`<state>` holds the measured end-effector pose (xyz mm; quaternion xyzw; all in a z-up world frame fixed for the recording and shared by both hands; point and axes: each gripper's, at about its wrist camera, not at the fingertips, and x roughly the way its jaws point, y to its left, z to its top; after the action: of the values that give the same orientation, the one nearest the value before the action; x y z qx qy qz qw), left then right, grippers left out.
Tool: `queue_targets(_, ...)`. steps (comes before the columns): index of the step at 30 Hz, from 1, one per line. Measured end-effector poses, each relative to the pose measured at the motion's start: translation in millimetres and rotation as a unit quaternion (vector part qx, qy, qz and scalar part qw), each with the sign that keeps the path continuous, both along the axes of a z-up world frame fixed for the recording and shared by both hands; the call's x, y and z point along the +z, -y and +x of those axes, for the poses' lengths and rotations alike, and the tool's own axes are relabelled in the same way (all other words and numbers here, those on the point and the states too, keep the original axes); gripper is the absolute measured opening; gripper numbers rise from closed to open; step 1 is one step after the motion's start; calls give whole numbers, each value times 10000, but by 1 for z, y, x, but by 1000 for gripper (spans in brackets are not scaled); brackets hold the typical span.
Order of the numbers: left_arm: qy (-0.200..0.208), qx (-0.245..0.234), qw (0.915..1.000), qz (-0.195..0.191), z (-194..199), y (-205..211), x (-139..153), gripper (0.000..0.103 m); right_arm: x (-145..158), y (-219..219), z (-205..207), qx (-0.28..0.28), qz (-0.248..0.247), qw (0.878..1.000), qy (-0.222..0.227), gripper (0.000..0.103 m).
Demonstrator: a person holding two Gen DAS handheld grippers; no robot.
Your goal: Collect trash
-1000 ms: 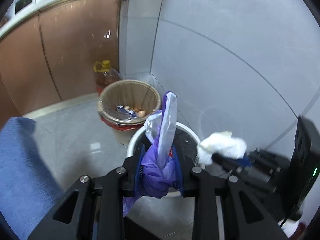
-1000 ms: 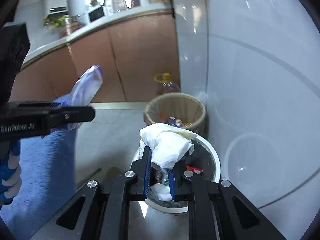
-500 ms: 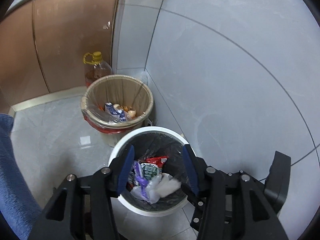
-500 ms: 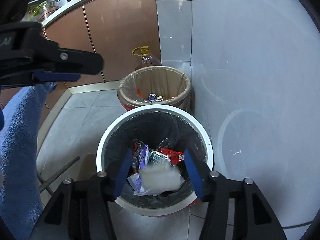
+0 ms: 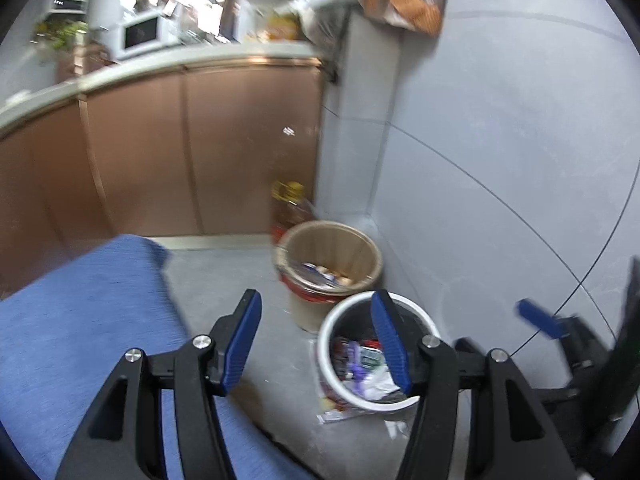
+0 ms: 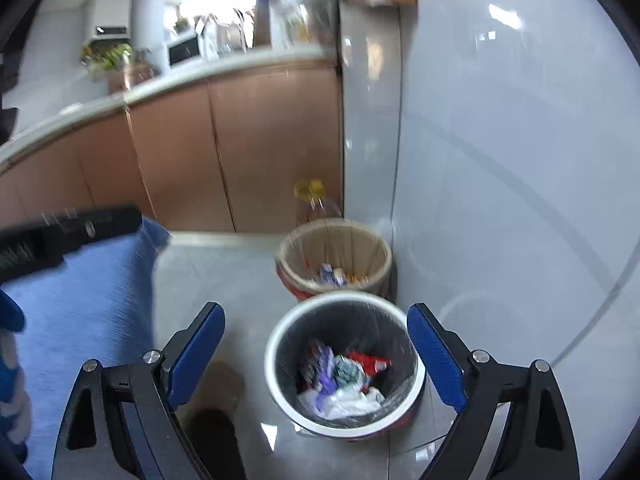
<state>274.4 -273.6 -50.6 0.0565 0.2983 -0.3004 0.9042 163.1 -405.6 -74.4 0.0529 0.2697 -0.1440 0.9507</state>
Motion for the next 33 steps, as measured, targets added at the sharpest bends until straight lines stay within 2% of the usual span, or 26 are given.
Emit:
queue_targets(5,483,423,9979,-53,-39,-51,30,59,46,-41,-35,37,-366,9982,475,103)
queue_targets(12,1086,1045,9883,-216,-98,-109,68,62,85,-87,-78,238,-725,9923,972,103)
queue_targets(17,1510,1509,9767,-234,-135,-135,84,63,102,-112,-106,375,-943,9868,1262,103)
queue_targets(22,1675,1704,9706,-286,-159,-144,91,63,112,-125,-133,417,-1061,9828,1452,103)
queue_targets(26,1862,1966,9621,-309,-178,-150,97,63,117,-132,-154,410,-1100,9799,1614,103)
queue_targets(29,1979,2123,9563,-346,-190,-157,102,71,122,-134,-165,381,-1117,9779,1725,103)
queue_targets(33,2179,2315,9472,-421,-204,-165,108,73,128,-134,-175,350,-1118,9758,1848,103)
